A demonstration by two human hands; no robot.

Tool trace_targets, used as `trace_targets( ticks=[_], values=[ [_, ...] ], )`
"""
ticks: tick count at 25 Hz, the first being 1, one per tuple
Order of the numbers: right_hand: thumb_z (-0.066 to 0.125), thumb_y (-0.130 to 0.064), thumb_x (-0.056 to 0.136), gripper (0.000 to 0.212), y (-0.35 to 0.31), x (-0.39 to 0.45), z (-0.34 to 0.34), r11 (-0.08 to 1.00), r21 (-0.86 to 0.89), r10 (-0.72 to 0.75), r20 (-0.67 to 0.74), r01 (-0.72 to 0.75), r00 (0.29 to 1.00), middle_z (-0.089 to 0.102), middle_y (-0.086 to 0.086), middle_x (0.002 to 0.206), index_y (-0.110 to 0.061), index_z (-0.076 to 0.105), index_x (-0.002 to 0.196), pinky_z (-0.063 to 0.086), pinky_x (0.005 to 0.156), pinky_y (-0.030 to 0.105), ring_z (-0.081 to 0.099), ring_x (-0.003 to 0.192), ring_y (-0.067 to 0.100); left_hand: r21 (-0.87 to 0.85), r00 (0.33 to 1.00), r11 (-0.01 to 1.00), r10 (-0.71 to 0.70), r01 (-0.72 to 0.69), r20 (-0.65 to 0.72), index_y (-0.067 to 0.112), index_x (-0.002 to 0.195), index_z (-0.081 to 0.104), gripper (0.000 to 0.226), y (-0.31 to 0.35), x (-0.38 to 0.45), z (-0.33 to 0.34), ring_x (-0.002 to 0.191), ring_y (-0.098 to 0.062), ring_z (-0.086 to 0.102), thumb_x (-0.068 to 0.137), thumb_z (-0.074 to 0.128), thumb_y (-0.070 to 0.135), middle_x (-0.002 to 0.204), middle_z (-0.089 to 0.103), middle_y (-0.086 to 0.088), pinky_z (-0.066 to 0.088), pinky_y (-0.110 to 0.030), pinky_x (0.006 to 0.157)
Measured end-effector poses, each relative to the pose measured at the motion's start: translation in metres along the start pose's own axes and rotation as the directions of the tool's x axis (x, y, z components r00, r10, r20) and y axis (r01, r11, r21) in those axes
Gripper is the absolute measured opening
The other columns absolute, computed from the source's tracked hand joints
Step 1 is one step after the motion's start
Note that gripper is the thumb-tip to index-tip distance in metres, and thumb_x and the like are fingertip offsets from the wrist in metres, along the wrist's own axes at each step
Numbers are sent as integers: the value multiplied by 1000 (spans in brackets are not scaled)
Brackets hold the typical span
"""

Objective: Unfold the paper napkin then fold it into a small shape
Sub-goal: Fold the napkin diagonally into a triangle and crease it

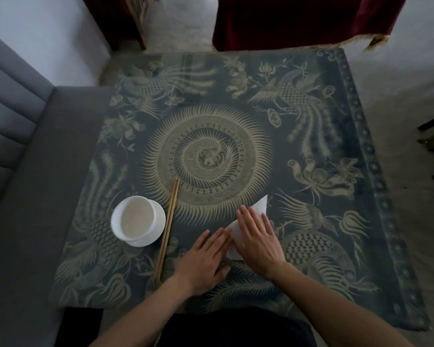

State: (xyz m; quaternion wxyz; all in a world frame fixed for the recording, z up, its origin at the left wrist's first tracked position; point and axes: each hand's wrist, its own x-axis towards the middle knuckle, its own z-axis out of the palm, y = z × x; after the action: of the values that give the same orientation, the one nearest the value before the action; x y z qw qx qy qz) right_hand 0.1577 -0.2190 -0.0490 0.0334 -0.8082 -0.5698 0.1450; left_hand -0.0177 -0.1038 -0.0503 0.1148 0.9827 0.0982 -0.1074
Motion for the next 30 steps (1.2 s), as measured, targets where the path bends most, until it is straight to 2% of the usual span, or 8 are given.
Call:
trace_targets(
  ticks=[4,10,14,20,23,26,28,30],
  values=[
    [16,-65,95,86,16,1,9,998,-59,8,101,-2,995,-6,9,164,-6,3,156,4,121,51,-9,150,24,30,997,999,-27,25,68,15,156,7,71,-3,-10,10,150,-16,-8,101,24,55,165,-2,-2,2,-45,117],
    [11,-86,84,104,41,8,6,989,-69,135,111,-128,985,-15,2,163,-12,-11,155,-11,119,51,-19,148,18,34,996,998,-50,47,78,17,156,11,71,-11,-31,14,151,-21,4,100,29,57,164,7,-5,5,-50,116],
    [2,-82,88,94,61,17,3,973,-90,220,88,-213,971,-17,-1,163,-18,-17,154,-15,118,52,-25,147,18,38,993,997,-65,62,95,15,156,8,74,-16,-45,16,151,-24,5,99,30,57,164,4,-7,6,-51,115],
    [4,-74,92,86,60,17,-2,972,-62,230,68,-226,971,-24,-3,162,-20,-19,154,-15,116,56,-28,146,21,31,995,999,-39,36,92,10,155,13,78,-19,-57,11,149,-26,14,97,36,57,163,10,-9,12,-48,114],
    [16,-65,97,83,32,14,-6,991,-19,133,-16,-133,991,-18,4,164,-14,-11,156,-11,118,53,-19,149,24,-8,997,999,-40,40,62,10,156,5,76,-16,-44,5,151,-22,4,100,29,56,165,3,-8,5,-44,118],
    [24,-52,100,76,0,10,5,1000,-27,2,-36,-3,999,-7,10,165,-7,1,156,1,119,53,-8,151,27,-23,999,1000,-2,3,41,13,156,-1,73,-4,-12,2,151,-18,-6,102,23,56,165,-4,-5,0,-39,119],
    [21,-46,100,72,-8,6,12,1000,-26,15,0,-15,1000,-3,13,164,-3,7,156,8,118,54,-3,151,29,-23,999,1000,16,-15,47,13,156,-1,73,0,3,4,150,-17,-10,102,23,57,164,-5,-5,-1,-38,119],
    [14,-50,99,73,-4,1,19,996,-20,90,43,-89,995,-8,11,163,-4,3,156,4,119,52,-7,151,27,-7,998,1000,9,-9,61,13,156,2,73,0,7,10,150,-17,-10,102,24,57,165,-3,-5,1,-40,119]
  ],
)
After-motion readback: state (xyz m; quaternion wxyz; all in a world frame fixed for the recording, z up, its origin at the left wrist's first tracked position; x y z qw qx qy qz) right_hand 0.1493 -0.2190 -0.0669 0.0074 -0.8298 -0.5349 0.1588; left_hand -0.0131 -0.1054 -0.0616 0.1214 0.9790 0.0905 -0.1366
